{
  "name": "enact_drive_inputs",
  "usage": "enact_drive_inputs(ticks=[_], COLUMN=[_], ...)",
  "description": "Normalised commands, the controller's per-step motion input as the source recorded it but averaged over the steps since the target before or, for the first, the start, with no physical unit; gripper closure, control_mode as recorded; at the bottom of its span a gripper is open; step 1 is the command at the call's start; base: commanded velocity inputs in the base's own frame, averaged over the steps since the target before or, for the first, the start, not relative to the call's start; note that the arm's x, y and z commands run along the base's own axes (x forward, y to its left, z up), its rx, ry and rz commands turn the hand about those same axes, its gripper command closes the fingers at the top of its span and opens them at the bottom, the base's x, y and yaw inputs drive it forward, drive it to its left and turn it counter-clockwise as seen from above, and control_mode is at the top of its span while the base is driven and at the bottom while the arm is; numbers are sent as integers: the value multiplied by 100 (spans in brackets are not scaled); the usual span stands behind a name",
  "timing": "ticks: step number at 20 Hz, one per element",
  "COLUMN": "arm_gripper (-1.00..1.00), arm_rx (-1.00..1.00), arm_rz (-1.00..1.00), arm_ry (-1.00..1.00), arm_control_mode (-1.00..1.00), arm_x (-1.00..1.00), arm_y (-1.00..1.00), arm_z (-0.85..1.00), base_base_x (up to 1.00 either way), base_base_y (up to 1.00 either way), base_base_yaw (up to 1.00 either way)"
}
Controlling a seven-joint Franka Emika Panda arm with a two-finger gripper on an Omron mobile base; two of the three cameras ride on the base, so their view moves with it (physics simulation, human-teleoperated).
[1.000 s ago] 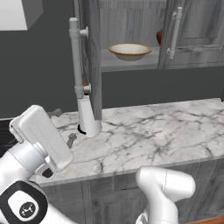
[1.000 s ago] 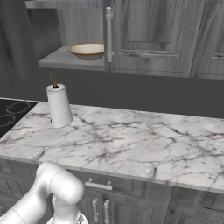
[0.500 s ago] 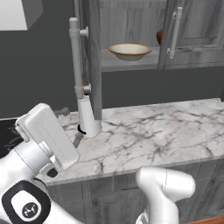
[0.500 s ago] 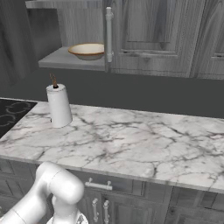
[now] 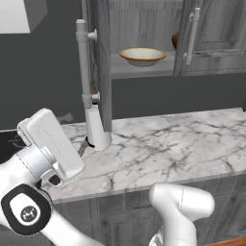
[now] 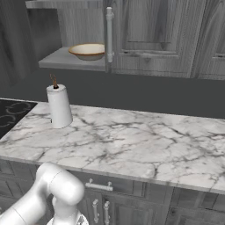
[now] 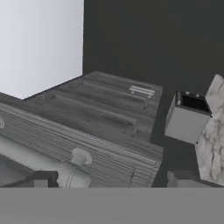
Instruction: Open the cabinet. Pick the bowls from the counter and place them in the cabinet. Then close the cabinet.
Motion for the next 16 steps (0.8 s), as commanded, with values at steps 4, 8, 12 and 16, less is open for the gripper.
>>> enact_drive_inputs(ticks=[4, 8, 12, 16], arm_gripper=[-100, -100, -100, -100], arm_rx=[3, 6, 7, 8], arm_rz=[-4, -6, -6, -6], arm_ry=[-5, -11, -11, -10], arm_control_mode=[-100, -100, -100, -100], arm_x=[59, 55, 44, 41], arm_y=[0, 0, 0, 0], arm_z=[-12, -3, -9, -9], base_base_x=[0, 0, 0, 0], base_base_y=[0, 0, 0, 0], base_base_yaw=[0, 0, 0, 0])
